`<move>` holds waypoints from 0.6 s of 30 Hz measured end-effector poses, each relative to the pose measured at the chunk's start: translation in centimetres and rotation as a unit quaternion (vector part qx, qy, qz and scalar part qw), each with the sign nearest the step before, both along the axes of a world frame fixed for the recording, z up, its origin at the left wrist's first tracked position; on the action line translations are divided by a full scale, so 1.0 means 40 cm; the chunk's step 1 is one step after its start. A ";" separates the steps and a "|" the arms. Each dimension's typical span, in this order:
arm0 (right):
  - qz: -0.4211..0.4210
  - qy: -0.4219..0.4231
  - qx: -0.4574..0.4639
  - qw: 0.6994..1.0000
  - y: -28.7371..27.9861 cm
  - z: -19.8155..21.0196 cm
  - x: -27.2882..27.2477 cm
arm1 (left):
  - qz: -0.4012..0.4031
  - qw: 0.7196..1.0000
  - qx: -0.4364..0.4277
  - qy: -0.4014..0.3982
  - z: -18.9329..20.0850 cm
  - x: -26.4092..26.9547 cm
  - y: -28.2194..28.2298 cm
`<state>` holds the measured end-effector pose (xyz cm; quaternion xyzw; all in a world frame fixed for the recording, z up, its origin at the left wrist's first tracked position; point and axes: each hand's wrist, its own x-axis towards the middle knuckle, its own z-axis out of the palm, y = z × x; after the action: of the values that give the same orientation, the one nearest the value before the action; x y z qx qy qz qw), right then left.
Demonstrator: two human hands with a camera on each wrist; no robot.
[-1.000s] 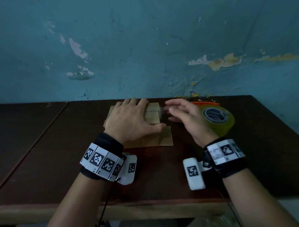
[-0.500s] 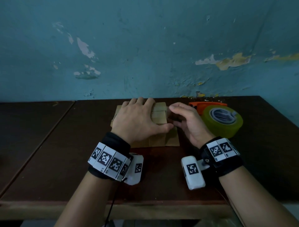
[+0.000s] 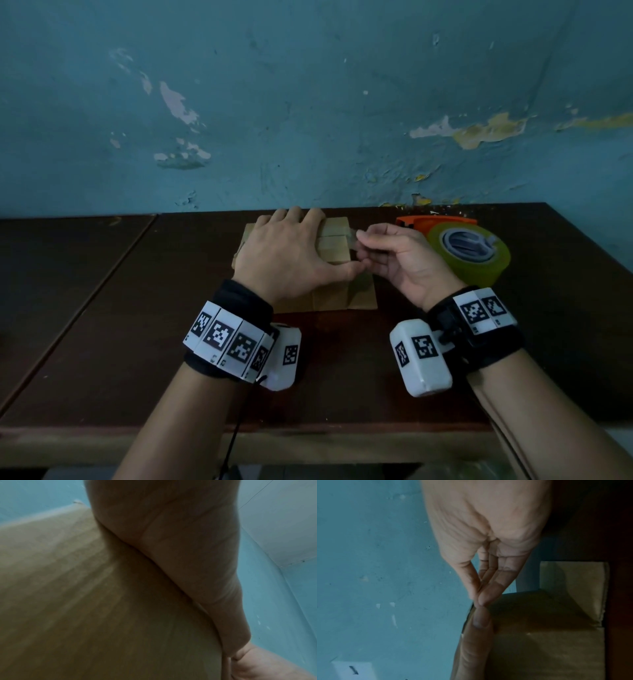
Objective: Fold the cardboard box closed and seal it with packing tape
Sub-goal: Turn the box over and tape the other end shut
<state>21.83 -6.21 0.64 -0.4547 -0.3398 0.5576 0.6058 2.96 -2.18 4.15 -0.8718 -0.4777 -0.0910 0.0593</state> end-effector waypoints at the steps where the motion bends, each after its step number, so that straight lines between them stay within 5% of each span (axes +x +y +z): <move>1: -0.004 -0.002 -0.006 1.000 -0.001 0.001 0.002 | -0.001 1.000 -0.002 0.001 0.000 0.000 0.000; 18: -0.017 -0.073 -0.051 0.996 0.018 -0.002 -0.002 | -0.008 1.000 0.014 -0.002 -0.005 0.002 -0.001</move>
<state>21.74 -5.48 0.57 -0.5303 -0.3458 0.5294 0.5648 3.04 -2.23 3.94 -0.8744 -0.4696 -0.1000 0.0703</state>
